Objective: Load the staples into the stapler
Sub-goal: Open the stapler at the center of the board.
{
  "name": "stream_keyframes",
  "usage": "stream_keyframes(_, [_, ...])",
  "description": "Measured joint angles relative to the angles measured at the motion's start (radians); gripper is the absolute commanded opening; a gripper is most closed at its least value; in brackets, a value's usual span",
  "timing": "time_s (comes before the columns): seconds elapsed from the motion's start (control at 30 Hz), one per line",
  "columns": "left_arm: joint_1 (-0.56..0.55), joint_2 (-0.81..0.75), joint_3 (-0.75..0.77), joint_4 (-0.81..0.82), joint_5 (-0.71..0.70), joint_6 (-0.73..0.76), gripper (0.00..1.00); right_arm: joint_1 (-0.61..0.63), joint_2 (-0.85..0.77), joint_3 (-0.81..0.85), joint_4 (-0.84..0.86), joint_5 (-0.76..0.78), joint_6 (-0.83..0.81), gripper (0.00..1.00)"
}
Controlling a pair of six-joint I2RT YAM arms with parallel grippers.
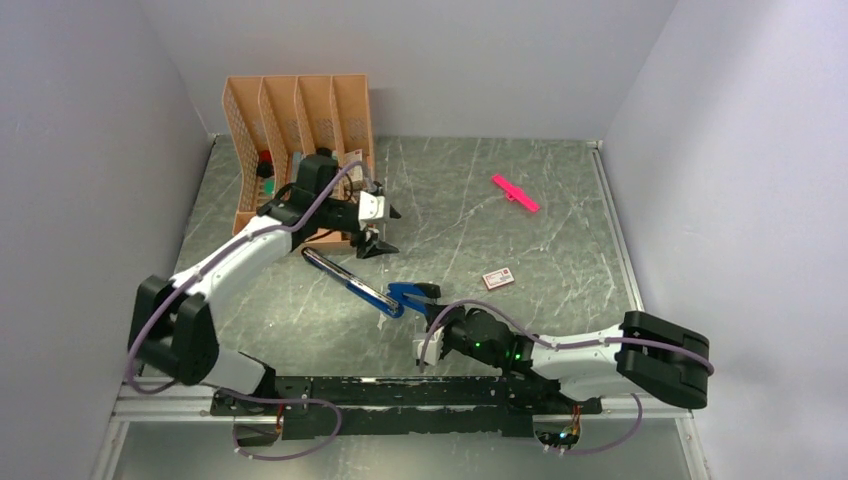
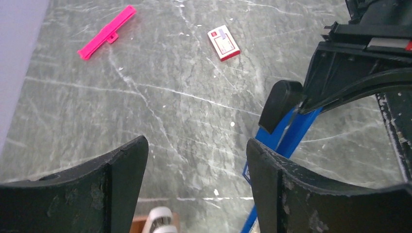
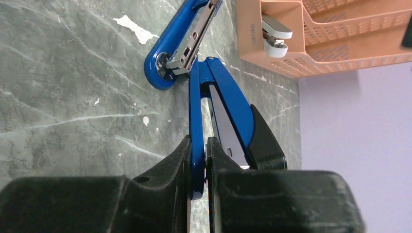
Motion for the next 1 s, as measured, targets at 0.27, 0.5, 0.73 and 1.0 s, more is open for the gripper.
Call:
stream_keyframes(0.27, [-0.111, 0.265, 0.196, -0.153, 0.034, 0.262, 0.80, 0.021, 0.013, -0.001, 0.009, 0.036, -0.066, 0.00])
stream_keyframes(0.5, [-0.177, 0.382, 0.254, -0.267, 0.038, 0.372, 0.78, 0.032, 0.028, -0.001, 0.011, 0.075, -0.107, 0.00])
stream_keyframes(0.73, [-0.194, 0.421, 0.259, -0.299, 0.034, 0.390, 0.75, 0.037, 0.047, -0.001, 0.014, 0.098, -0.130, 0.00])
stream_keyframes(1.0, [-0.233, 0.423, 0.259, -0.294, 0.025, 0.389, 0.68, 0.039, 0.059, -0.001, 0.009, 0.117, -0.133, 0.00])
